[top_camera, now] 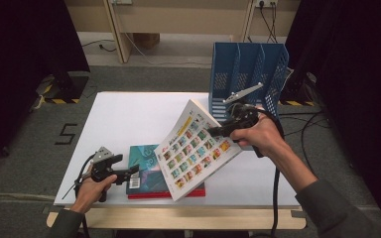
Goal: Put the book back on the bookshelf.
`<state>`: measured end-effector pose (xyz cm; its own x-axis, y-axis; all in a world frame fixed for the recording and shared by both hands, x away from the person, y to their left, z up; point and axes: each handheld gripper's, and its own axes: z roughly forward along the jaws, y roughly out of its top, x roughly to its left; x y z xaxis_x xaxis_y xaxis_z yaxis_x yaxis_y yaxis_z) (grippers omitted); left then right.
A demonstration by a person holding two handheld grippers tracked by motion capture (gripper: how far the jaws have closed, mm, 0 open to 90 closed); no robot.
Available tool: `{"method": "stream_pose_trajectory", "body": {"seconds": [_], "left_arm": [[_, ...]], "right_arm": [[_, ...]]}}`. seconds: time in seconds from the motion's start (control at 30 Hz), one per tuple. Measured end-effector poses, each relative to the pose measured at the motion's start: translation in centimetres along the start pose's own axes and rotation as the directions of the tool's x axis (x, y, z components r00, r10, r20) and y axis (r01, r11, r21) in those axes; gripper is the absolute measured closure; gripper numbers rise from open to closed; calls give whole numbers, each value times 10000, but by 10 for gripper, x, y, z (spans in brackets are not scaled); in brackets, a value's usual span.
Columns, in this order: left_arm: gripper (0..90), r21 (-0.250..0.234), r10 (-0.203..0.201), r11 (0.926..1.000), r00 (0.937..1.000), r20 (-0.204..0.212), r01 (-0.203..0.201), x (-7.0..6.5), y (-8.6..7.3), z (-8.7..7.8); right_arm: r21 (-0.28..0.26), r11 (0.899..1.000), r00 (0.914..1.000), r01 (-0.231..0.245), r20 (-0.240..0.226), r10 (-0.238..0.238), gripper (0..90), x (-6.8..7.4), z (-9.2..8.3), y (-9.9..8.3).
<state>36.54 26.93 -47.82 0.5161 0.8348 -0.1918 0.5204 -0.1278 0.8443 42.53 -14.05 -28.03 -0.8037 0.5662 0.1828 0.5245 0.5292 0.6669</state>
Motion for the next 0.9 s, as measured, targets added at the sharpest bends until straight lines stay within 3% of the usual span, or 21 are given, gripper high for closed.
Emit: {"method": "stream_pose_trajectory", "body": {"seconds": [0.17,0.23,0.33,0.4,0.53,0.77,0.9], "left_arm": [[148,151,-90,9998,9994,-342,95,12,-2,-1],[148,38,-496,9987,9967,-642,500,23,-2,-4],[147,-256,-1047,9944,9868,-1239,1023,39,-3,-11],[147,-392,-1431,9896,9762,-1632,1385,47,-5,-15],[147,-273,-1568,9876,9665,-2034,1545,59,-9,-16],[147,44,-1663,9854,9689,-1831,1700,66,-14,-14],[147,98,-1738,9839,9683,-1794,1784,68,-15,-14]], "right_arm": [[157,9997,9983,-198,544,189,736,-2,-22,-5],[213,9995,9969,-226,760,209,737,-3,-31,-6],[235,9995,9951,-225,969,202,738,-6,-46,-9],[258,9993,9920,-261,1244,227,738,-6,-53,-12],[346,9986,9899,-392,1379,340,738,-10,-64,-16],[616,9973,9828,-387,1825,269,738,-9,-79,-20],[680,9968,9746,-431,2223,270,738,-8,-82,-21]]}}
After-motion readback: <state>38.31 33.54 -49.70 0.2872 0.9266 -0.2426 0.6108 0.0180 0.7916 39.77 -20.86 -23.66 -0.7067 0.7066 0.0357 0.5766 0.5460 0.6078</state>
